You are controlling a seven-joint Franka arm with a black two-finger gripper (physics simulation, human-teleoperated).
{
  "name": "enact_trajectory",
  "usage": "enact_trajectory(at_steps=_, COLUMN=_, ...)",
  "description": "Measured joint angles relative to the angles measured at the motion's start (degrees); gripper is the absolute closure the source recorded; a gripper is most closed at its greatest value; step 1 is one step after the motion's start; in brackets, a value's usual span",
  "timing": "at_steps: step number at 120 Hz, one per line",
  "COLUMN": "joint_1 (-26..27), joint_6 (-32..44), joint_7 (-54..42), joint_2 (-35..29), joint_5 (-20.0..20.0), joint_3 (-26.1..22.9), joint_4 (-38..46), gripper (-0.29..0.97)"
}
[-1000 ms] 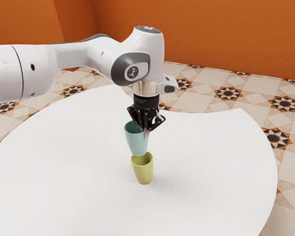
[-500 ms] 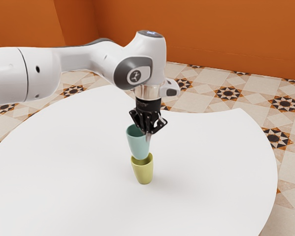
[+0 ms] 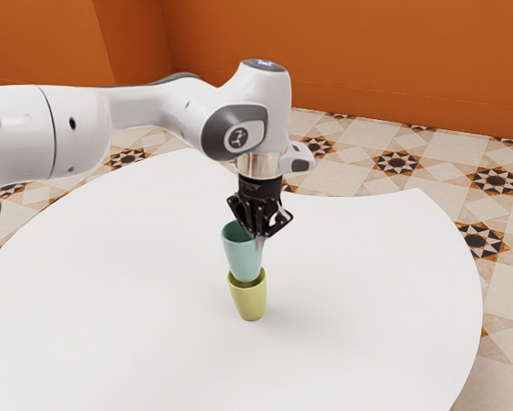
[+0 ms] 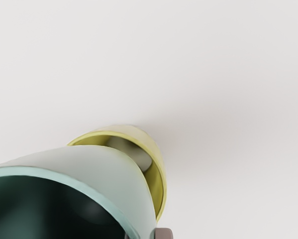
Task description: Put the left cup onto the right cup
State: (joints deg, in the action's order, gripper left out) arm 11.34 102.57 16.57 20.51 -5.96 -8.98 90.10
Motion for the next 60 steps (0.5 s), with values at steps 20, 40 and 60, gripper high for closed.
enact_trajectory(at_steps=20, joint_1=-0.1, joint_6=0.3, joint_7=0.1, joint_2=0.3, joint_5=0.1, joint_3=-0.1, joint_4=0.0, gripper=0.78)
enact_trajectory(at_steps=40, joint_1=-0.2, joint_6=0.5, joint_7=0.2, joint_2=0.7, joint_5=0.2, joint_3=-0.1, joint_4=0.0, gripper=0.79)
enact_trajectory(at_steps=60, joint_1=-0.3, joint_6=0.6, joint_7=0.3, joint_2=0.8, joint_5=0.4, joint_3=-0.1, joint_4=0.0, gripper=0.78)
